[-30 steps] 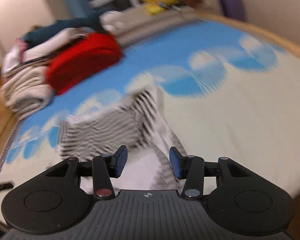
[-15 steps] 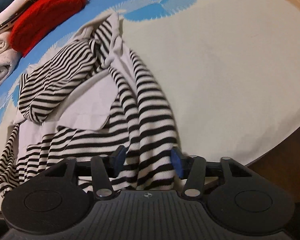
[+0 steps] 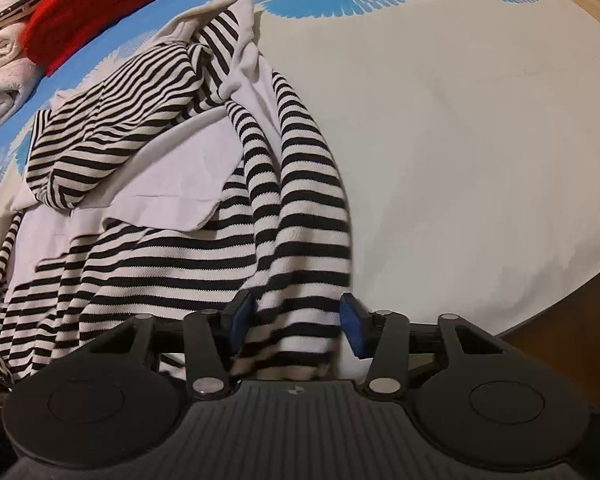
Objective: Fold small clothes
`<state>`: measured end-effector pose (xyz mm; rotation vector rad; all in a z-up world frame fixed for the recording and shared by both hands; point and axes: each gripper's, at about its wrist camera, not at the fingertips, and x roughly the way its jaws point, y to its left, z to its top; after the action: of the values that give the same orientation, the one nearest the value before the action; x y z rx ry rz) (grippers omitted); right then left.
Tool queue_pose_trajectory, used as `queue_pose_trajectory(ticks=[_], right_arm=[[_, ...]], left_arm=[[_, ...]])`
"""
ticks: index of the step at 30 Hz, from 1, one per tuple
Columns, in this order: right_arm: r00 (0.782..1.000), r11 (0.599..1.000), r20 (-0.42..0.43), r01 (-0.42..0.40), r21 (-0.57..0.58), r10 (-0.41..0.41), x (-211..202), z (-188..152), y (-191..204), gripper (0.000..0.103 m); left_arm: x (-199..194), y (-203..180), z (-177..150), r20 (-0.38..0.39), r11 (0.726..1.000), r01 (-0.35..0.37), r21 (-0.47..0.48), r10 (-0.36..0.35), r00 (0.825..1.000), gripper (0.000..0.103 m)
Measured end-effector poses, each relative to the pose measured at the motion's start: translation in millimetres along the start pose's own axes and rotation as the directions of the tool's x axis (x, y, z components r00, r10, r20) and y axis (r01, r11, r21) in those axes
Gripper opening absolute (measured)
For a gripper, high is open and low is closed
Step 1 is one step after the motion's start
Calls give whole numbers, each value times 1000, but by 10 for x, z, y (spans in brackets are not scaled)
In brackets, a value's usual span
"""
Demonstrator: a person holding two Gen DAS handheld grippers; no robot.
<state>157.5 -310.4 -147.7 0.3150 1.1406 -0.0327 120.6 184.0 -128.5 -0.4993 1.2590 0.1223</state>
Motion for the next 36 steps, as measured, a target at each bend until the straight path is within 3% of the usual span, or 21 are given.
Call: queue_pose_trajectory(ticks=[3,5,10,16,19,20,21,22,24,25,26,28,32,34,36], right_arm=[[1000,1000,-6,-10,18,10,11,12,-33,38],[1000,1000,-6,-12,23,13,12,14,-36,32],[999,999,8,-36,7,36,-16,3,5,10],[996,996,66,-59,63,55,-130,48,-62,10],[998,996,41,-45,82,42,-74,40,-88,29],[999,996,18,-48,76,47,-34,27,-75,38],[999,997,-5,-49,64,50,11,10,-56,39],[999,998,-18,-44,50,45,38,-5,-31,39],[999,999,-26,-32,11,32,62,-29,23,38],[999,1000,-21,-31,1,31,57,-35,39,21],[999,999,-13,-42,0,42,37,-33,42,11],[998,998,21,-66,25,65,-46,-15,11,10],[996,995,51,-80,66,76,-121,0,-46,12],[999,996,13,-49,70,49,-40,-14,-41,23],[999,998,-27,-26,56,28,46,-37,-21,29]], left_arm=[[67,41,59,-33,997,58,-59,-60,998,18],[49,67,87,-22,995,61,-85,-63,998,33],[-12,108,131,19,987,99,-124,-97,995,39],[101,-4,115,-2,992,99,-79,-99,995,49],[152,-20,112,-2,995,66,-69,-67,998,47],[171,-18,110,-8,996,56,-68,-57,998,39],[188,-14,102,-15,997,53,-61,-54,998,28],[197,-21,94,-24,997,54,-47,-55,998,8],[146,-61,64,-6,999,43,-1,-43,999,7],[93,-75,49,11,999,39,13,-39,999,7],[43,-70,41,26,999,44,14,-44,999,7],[-40,-37,33,48,998,57,3,-57,997,7],[15,43,52,9,997,68,-46,-68,998,11],[94,75,66,-30,995,68,-75,-70,997,21],[117,92,80,-37,993,72,-93,-75,996,23]])
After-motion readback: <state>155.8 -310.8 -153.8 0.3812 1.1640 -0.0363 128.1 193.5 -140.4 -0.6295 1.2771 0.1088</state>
